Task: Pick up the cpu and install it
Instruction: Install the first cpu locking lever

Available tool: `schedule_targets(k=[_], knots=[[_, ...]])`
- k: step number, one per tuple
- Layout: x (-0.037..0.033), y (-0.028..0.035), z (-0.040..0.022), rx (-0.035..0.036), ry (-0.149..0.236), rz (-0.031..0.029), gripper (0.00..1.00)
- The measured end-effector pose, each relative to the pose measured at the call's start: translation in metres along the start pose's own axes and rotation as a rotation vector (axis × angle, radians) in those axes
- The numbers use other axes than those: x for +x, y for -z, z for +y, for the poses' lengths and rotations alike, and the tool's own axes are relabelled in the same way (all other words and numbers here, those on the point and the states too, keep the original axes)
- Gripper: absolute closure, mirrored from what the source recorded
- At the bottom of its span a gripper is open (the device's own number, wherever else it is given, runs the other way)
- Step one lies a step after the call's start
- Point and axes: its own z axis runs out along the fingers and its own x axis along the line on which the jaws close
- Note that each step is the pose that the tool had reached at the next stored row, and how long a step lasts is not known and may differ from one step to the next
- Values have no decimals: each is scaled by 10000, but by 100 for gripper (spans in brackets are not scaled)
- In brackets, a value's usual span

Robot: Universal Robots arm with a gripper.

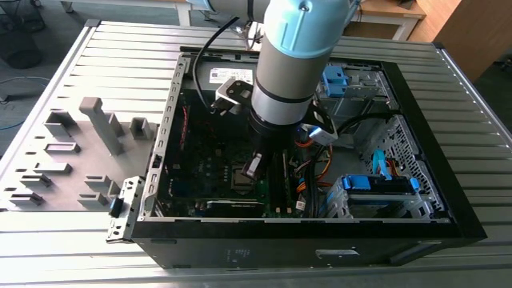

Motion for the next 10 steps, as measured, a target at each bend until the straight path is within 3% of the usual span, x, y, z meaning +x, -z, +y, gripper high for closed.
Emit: schedule_targets(k=[7,10], knots=[[17,-16,47,17,-68,33,89],[19,-24,46,4,-391,24,89]])
